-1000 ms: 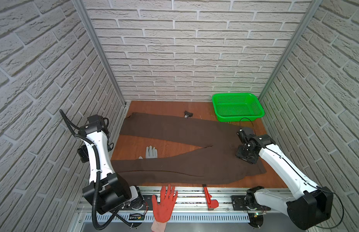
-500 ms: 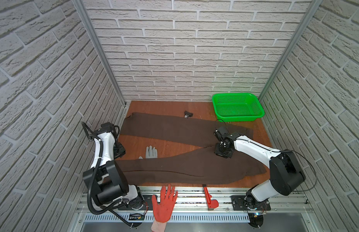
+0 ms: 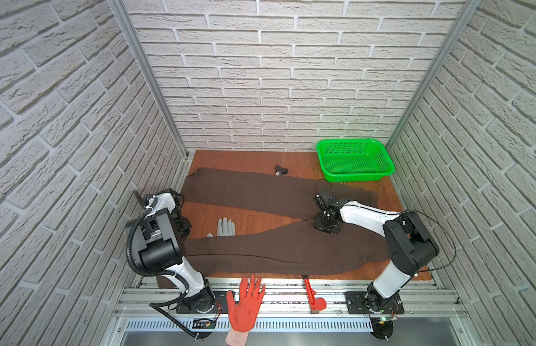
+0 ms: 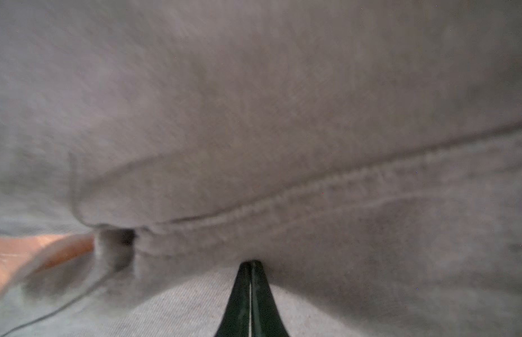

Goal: Fold and stack the trousers
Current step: Move the trousers to the center of the table.

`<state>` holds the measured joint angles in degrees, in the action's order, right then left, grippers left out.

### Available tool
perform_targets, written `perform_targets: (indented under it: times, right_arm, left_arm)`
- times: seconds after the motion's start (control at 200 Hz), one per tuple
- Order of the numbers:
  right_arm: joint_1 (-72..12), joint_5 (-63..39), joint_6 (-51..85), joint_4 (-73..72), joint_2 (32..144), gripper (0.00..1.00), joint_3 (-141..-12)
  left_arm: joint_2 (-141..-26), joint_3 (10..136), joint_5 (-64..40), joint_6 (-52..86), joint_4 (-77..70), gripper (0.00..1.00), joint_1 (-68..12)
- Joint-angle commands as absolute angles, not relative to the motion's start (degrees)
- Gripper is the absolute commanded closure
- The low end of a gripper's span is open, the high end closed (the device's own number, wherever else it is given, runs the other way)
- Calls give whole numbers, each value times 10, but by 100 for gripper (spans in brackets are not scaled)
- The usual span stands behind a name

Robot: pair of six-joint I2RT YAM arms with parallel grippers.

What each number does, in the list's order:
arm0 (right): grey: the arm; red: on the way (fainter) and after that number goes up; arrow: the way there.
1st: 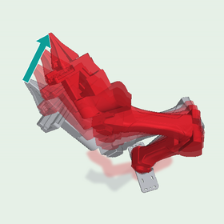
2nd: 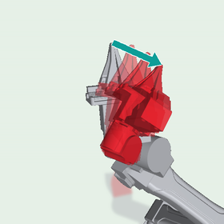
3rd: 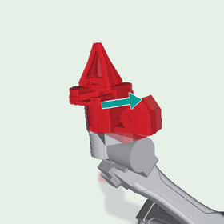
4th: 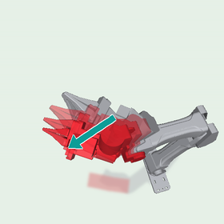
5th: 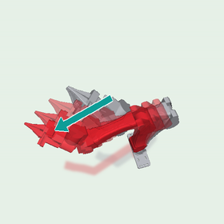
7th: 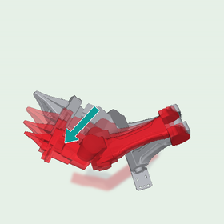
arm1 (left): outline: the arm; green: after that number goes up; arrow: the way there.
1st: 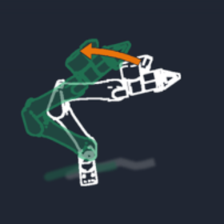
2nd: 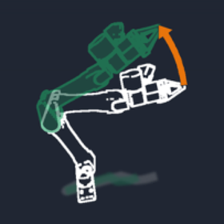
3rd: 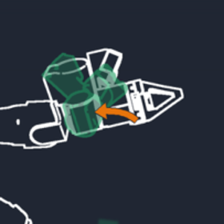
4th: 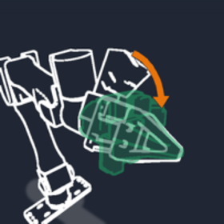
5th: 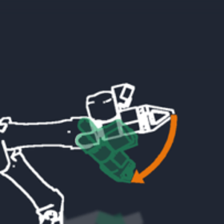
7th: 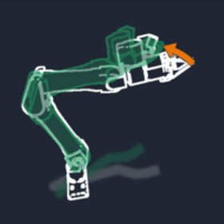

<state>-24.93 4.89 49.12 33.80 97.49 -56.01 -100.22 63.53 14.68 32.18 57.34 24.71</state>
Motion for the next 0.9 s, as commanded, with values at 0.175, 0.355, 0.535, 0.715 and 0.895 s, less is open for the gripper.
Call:
perform_targets:
  times: [0.175,0.355,0.535,0.715,0.895]
  right_arm:
    - [-245,100,496,285,1022,94,-563]
    - [-236,107,494,273,1037,94,-573]
    - [-232,110,489,297,1025,93,-579]
    - [-233,73,459,344,987,76,-584]
    - [-234,51,412,417,898,58,-591]
  left_arm:
    - [-1084,673,200,364,555,68,242]
    - [-1102,707,202,366,546,69,241]
    - [-1134,754,201,358,549,69,237]
    - [-1153,803,199,352,562,68,231]
    - [-1072,813,184,341,576,49,204]
